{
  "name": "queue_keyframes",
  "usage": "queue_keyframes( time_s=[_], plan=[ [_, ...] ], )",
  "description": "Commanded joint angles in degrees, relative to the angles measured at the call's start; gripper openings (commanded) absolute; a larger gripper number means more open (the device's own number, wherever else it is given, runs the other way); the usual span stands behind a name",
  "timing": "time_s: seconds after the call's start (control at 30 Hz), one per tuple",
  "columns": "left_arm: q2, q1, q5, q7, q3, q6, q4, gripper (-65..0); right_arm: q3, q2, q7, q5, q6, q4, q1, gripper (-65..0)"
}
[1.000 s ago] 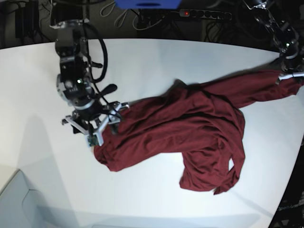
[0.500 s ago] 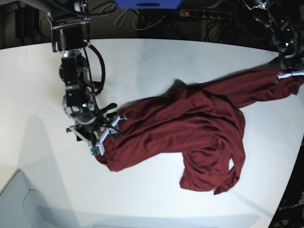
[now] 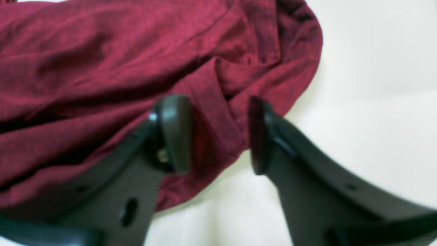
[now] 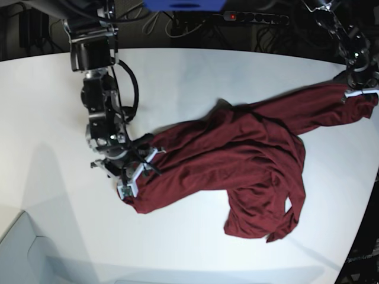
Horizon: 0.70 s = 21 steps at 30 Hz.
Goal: Layout the t-shirt on the table in an organized manner, then fold the t-shirt properly
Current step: 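Lower the right gripper and grasp the shirt's opposite edge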
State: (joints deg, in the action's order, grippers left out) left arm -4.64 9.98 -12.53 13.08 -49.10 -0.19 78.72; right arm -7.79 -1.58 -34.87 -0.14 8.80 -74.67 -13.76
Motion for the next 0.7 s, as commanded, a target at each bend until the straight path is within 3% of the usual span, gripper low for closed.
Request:
queue_keyframes(
  time_s=[0.0, 0.23, 0.33, 0.67],
  plan=[
    [-0.8, -0.2, -0.1, -1.5, -0.3, 0.0, 0.9, -64.5, -1.2, 0.4, 1.2, 0.4, 0.1, -0.9, -1.1, -44.7],
    [-0.8, -0.3, -0.1, -1.5, -0.2, 0.0, 0.9, -64.5, -2.9, 0.3, 1.2, 0.3, 0.1, -0.9, -1.1, -55.4],
    [-0.8, -0.2, -0.1, -1.5, -0.3, 0.0, 0.9, -64.5, -2.6, -0.9, 0.8, 0.3, 0.1, -0.9, -1.1, -64.5],
    [0.4, -0.2, -0.1, -1.6, -0.4, 0.0, 0.9, -64.5, -1.0, -3.0, 0.6, 0.3, 0.1, -7.8, 0.3, -62.9]
  ],
)
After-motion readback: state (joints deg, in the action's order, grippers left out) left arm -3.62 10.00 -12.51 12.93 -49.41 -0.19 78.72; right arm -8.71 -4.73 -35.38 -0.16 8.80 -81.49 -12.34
